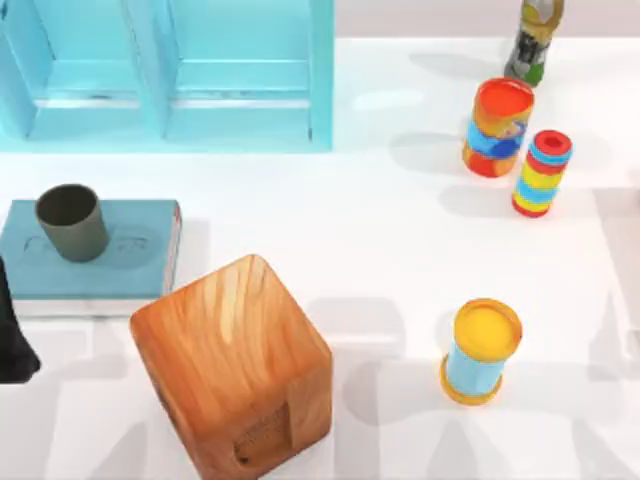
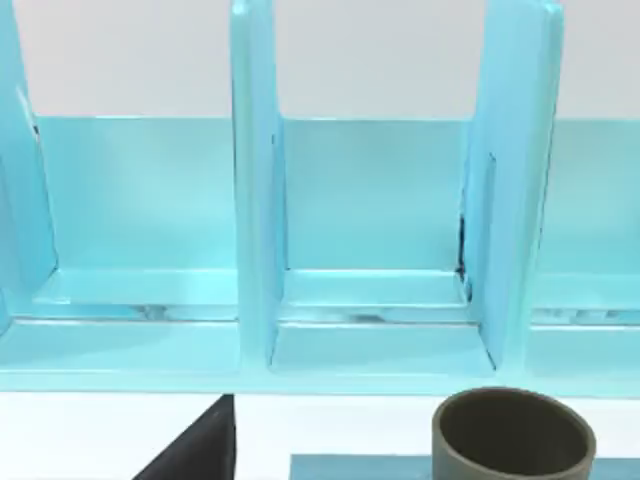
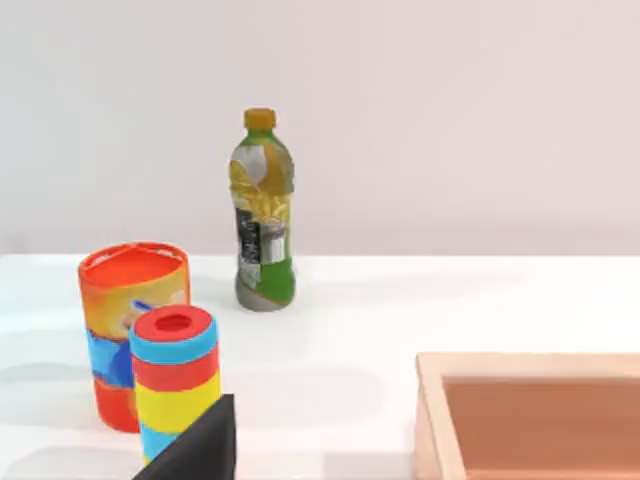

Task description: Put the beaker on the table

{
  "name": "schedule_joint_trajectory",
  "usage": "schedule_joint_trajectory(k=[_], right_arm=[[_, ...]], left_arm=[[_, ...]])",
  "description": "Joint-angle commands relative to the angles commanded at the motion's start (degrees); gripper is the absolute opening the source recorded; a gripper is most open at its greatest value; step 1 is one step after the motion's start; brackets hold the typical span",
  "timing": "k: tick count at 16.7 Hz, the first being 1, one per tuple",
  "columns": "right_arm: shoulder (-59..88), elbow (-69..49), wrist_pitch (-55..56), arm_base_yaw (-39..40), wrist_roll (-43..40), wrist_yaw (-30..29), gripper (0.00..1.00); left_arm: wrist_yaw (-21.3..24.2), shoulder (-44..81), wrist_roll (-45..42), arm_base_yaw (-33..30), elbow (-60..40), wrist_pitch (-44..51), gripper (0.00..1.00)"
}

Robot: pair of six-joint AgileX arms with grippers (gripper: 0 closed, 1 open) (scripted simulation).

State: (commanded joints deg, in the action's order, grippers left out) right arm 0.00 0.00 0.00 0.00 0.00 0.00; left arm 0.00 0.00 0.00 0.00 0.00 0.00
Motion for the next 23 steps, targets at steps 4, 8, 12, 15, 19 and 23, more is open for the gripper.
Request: schedule_joint_trajectory(k=[4,8,12,15,19,23], right_arm=[[0.0,0.0,0.0,0.0,0.0,0.0,1.0],[0.0,0.0,0.0,0.0,0.0,0.0,1.0],[0.0,0.0,0.0,0.0,0.0,0.0,1.0],[0.0,0.0,0.0,0.0,0.0,0.0,1.0],[0.0,0.0,0.0,0.0,0.0,0.0,1.0],[0.0,0.0,0.0,0.0,0.0,0.0,1.0]], left_arm=[[-0.19,1.69,0.05,-0.25,-1.59,1.64,1.0],[-1.43,12.14,0.97,-0.94,-11.38,11.69,1.0],[-3.17,30.02,3.66,-1.08,-29.27,27.59,1.0],[-3.99,45.38,6.29,-1.31,-47.01,40.25,1.0],[-3.8,67.08,8.75,-2.95,-72.14,56.1,1.0],[-2.5,89.56,9.35,-6.02,-93.71,69.36,1.0]])
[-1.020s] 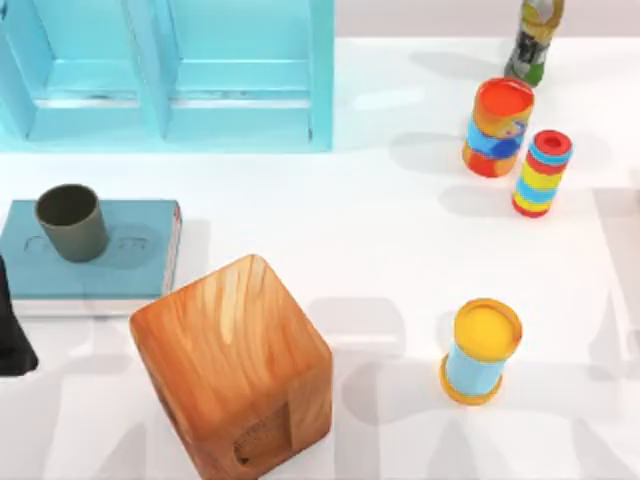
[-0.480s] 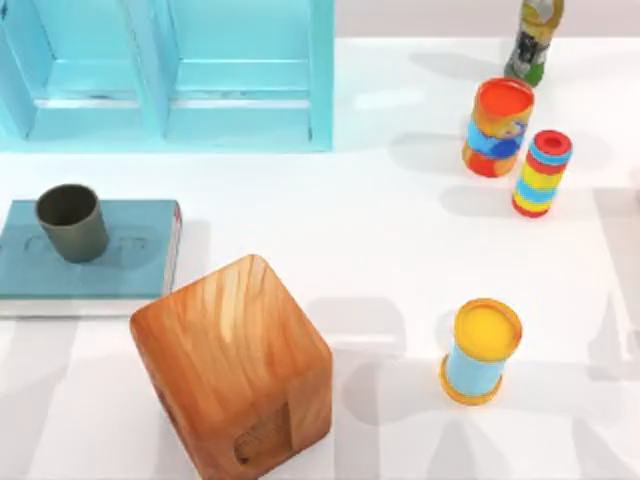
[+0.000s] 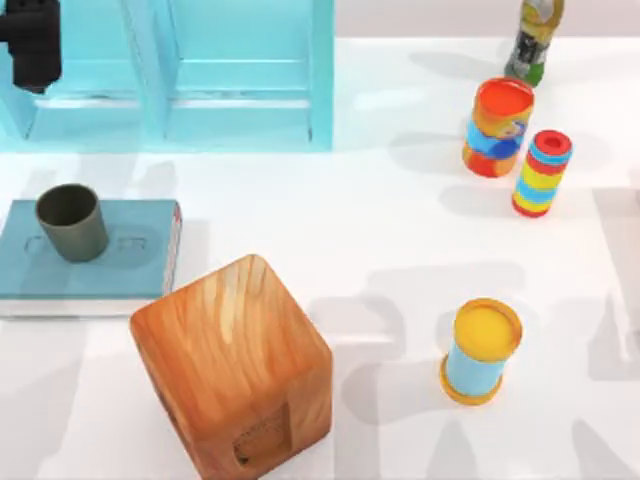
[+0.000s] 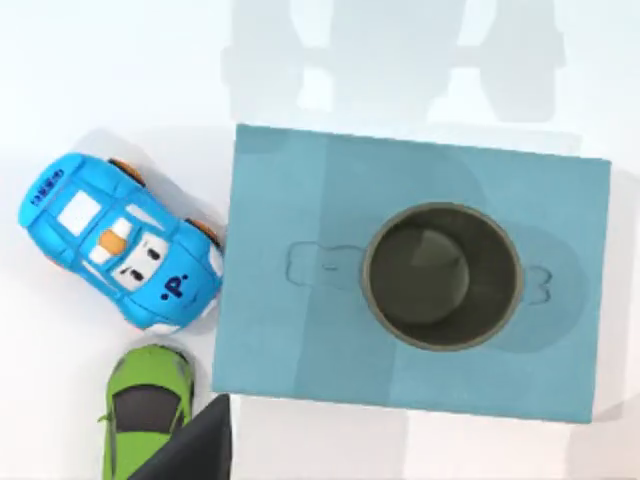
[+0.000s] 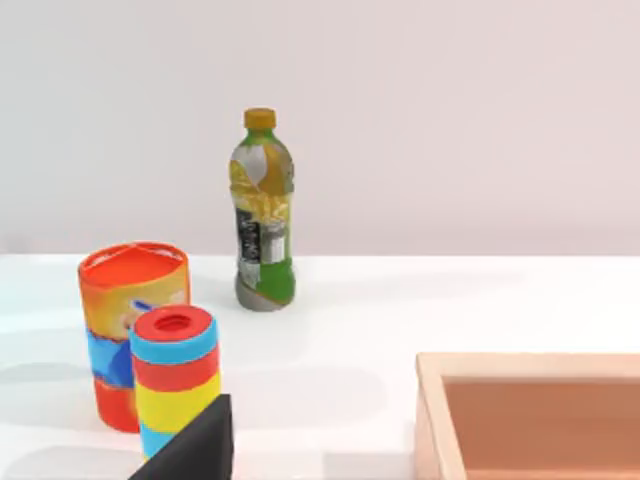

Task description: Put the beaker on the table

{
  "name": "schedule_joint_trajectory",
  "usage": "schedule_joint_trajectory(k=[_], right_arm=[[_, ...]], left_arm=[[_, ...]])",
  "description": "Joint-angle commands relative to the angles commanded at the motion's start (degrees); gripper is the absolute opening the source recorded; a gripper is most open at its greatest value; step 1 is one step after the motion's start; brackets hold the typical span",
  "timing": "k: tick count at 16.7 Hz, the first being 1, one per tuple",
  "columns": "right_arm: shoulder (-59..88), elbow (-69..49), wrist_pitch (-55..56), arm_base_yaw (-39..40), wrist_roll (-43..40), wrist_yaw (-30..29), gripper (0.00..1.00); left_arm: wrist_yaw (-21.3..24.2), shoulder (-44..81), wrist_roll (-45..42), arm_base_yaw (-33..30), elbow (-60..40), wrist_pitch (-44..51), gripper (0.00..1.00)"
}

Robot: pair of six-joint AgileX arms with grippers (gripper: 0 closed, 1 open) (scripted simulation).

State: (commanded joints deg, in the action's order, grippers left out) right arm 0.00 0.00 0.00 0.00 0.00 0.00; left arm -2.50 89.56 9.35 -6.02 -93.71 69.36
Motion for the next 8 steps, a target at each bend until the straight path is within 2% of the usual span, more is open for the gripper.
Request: schedule_joint_trajectory(k=[4,8], right_arm=[[0.0,0.0,0.0,0.0,0.0,0.0,1.0],[0.0,0.0,0.0,0.0,0.0,0.0,1.0]], left_arm=[[1.37,18.17,-0.15,-2.97,-14.34,10.46,1.0],[2.09,27.13,-0.21,-4.6,-19.83,16.54,1.0]])
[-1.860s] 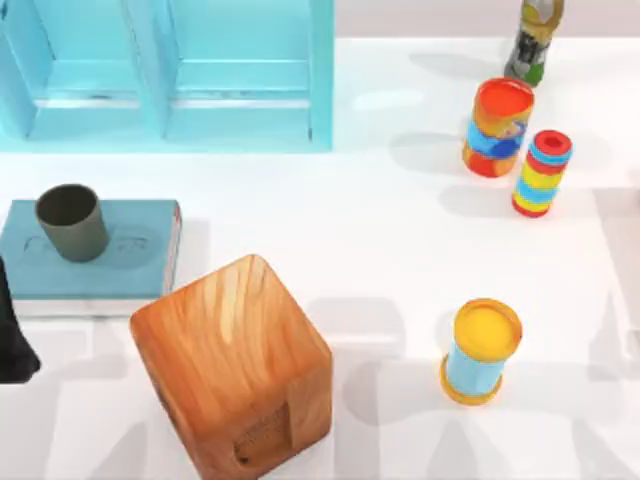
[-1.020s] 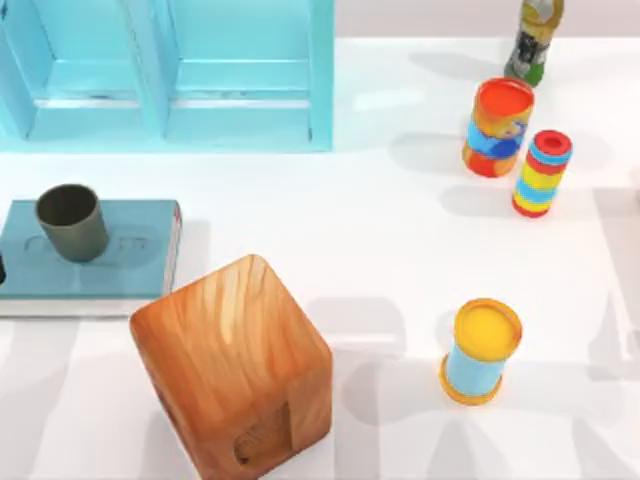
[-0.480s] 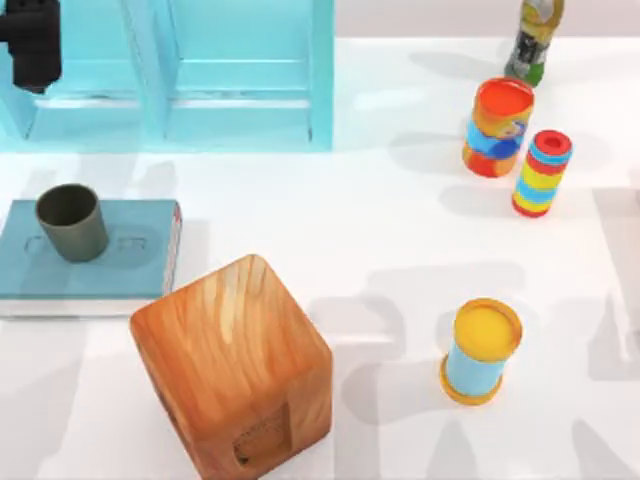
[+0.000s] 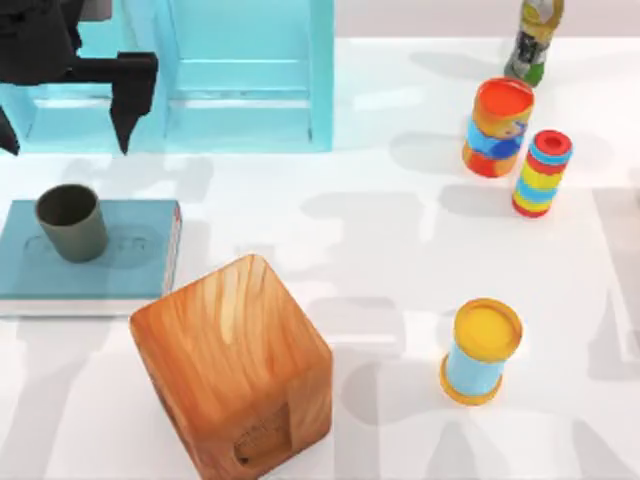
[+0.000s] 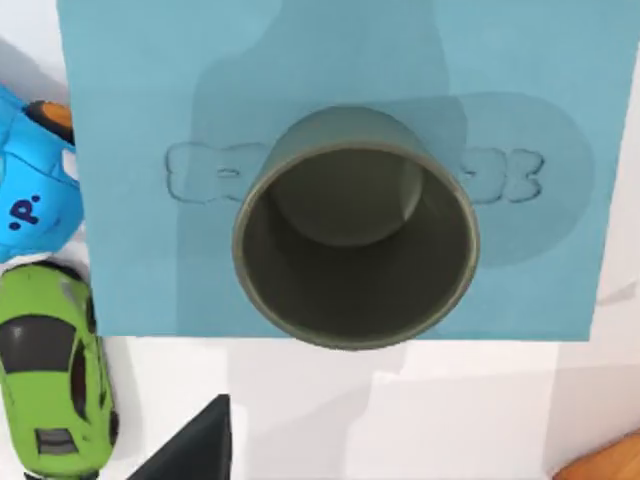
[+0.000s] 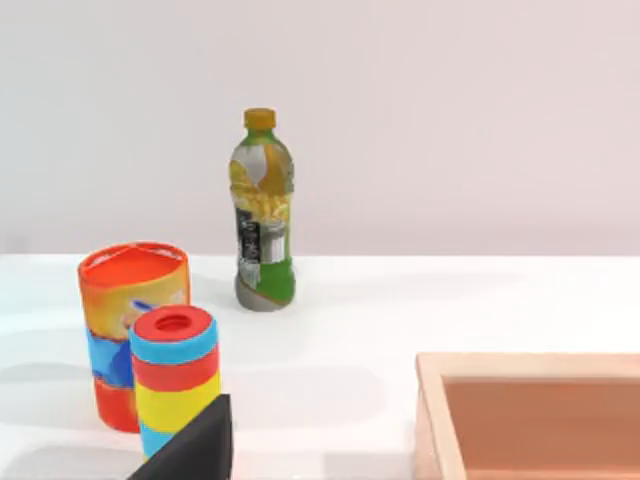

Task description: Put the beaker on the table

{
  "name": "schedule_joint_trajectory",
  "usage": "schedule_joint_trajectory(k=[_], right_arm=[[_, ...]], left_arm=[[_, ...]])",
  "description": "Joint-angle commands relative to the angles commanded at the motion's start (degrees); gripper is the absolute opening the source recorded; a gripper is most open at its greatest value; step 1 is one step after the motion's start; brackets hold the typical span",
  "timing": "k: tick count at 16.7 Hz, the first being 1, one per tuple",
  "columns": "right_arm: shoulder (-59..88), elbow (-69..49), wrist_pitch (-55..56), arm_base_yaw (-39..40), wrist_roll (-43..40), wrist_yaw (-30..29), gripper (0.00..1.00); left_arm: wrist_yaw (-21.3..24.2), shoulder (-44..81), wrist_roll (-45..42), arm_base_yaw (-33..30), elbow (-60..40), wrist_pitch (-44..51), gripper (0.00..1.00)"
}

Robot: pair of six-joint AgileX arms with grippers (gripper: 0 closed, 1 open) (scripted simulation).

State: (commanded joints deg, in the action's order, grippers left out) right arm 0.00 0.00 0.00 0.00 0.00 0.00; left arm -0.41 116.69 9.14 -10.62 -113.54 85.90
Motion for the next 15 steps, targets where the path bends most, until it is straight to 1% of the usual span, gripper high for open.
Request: schedule_joint_trajectory(k=[8,11,15], right_arm=[[0.0,0.0,0.0,0.0,0.0,0.0,1.0],[0.0,0.0,0.0,0.0,0.0,0.0,1.0],[0.0,0.0,0.0,0.0,0.0,0.0,1.0]], left_arm=[[0.04,0.75,-0.11,0.08,0.74,-0.37,1.0],[0.07,0.81,-0.23,0.08,6.32,-6.01,1.0],[0.06,1.02,-0.28,0.13,17.8,-17.87,1.0]])
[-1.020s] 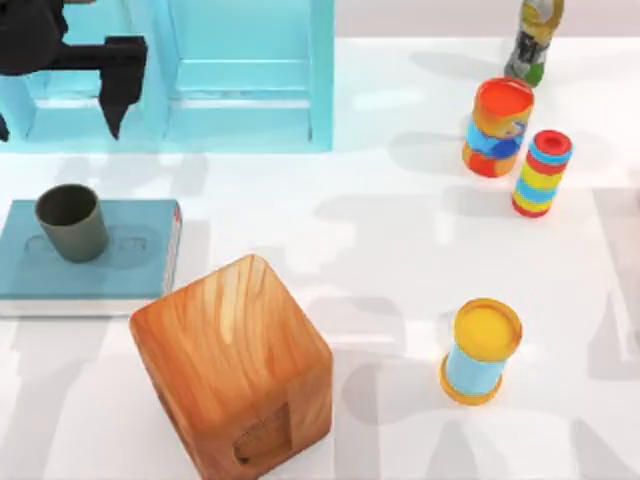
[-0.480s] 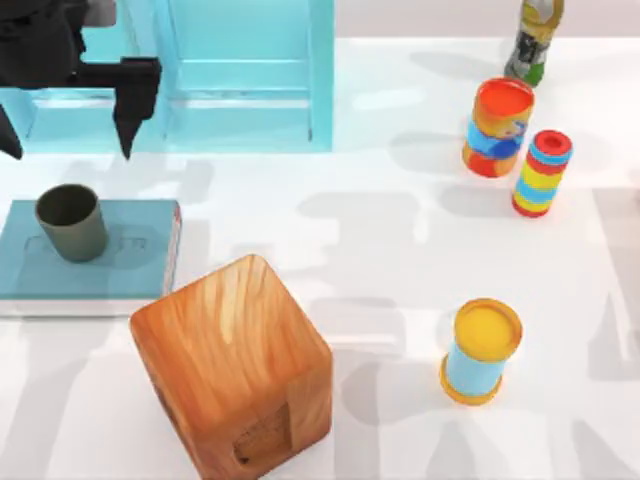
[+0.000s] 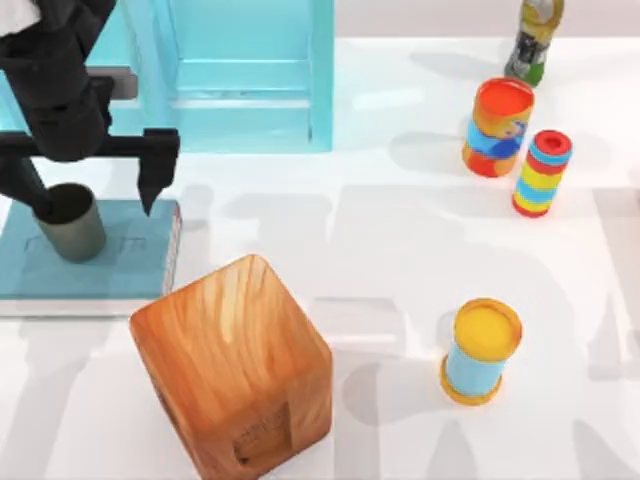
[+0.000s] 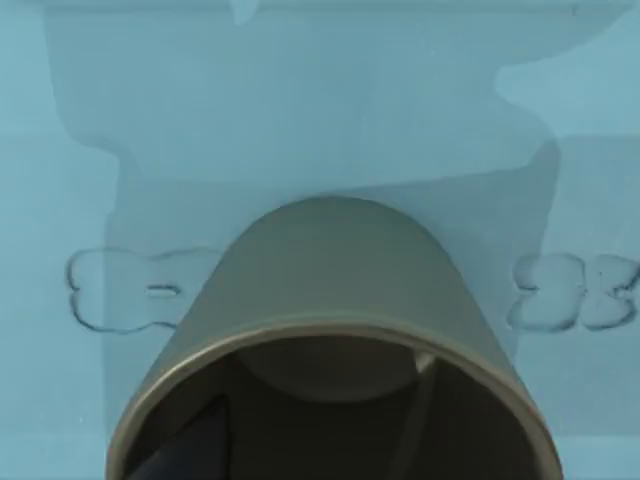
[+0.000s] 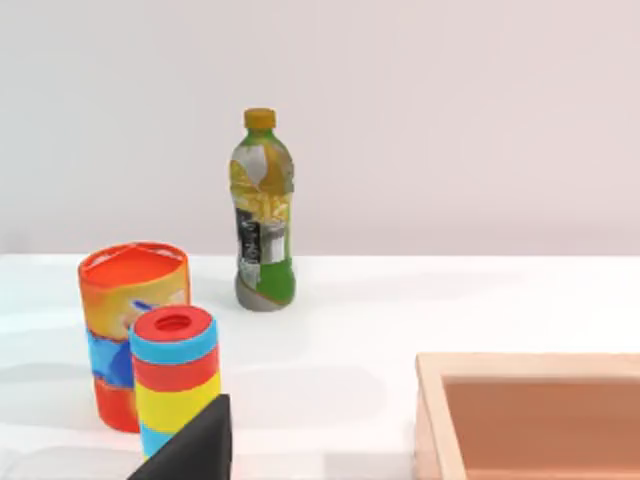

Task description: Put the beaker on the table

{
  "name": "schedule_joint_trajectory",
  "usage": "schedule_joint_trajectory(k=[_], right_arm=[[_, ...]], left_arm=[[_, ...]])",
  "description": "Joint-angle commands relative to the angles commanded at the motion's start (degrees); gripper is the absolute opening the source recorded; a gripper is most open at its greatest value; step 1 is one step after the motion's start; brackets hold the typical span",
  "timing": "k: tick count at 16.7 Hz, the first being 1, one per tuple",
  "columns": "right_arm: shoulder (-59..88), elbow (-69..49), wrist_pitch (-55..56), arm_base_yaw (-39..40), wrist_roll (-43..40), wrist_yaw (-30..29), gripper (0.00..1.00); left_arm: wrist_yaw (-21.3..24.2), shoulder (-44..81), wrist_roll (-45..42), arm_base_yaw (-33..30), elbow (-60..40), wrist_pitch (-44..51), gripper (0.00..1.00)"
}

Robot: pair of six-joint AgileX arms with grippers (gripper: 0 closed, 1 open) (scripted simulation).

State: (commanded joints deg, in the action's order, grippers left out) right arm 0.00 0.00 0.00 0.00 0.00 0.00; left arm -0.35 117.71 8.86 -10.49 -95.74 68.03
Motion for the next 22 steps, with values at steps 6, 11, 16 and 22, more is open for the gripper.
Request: schedule_joint_trajectory(k=[6,11,16,22], right_arm=[[0.0,0.0,0.0,0.0,0.0,0.0,1.0],[0.0,0.0,0.0,0.0,0.0,0.0,1.0],[0.0,0.0,0.0,0.0,0.0,0.0,1.0],[0.0,0.0,0.0,0.0,0.0,0.0,1.0]], left_arm=[[0.0,0.24,-0.04,0.03,4.0,-4.09,1.0],[0.0,0.24,-0.04,0.03,4.0,-4.09,0.7],[0.0,0.24,-0.04,0.03,4.0,-4.09,0.32],[0.0,0.24,-0.04,0.03,4.0,-4.09,0.0]])
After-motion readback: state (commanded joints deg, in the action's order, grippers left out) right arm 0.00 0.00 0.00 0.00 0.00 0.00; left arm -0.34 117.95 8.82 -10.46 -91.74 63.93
